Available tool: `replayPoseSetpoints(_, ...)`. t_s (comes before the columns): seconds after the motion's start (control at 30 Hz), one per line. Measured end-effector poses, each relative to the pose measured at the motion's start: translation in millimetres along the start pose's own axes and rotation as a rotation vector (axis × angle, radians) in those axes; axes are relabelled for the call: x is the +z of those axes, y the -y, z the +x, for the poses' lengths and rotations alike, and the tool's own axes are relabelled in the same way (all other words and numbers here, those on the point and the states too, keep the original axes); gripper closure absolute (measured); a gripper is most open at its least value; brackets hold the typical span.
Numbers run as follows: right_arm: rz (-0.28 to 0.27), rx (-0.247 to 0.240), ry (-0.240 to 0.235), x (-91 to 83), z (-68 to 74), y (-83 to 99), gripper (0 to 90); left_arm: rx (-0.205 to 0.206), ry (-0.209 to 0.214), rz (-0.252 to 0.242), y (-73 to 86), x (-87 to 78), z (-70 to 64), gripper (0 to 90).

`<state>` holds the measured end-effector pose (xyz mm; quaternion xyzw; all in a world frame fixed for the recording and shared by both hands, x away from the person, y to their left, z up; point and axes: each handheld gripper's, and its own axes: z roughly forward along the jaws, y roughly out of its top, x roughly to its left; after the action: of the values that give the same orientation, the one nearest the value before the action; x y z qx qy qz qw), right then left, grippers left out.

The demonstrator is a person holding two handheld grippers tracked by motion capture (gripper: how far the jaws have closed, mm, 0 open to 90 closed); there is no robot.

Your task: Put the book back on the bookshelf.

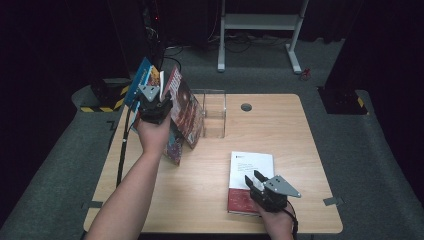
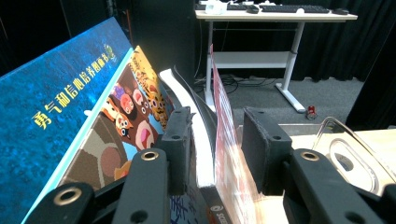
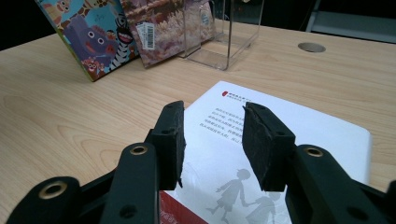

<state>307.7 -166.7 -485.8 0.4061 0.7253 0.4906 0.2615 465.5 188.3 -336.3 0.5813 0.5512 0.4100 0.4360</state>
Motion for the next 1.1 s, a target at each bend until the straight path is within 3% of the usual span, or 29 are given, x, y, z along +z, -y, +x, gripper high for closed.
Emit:
replayPoseSetpoints(0.83,0.006,-0.001,0.000,0.3,0.4,0.3,59.0,0.009,0.020,-0.006,-9.0,-4.6,4.3,64.8)
replayPoseSetpoints(1.1,0.004,-0.001,0.000,0.3,0.2,0.4,59.0,0.017,0.037,-0.009,-11.0,-5.4,-0.5,64.9)
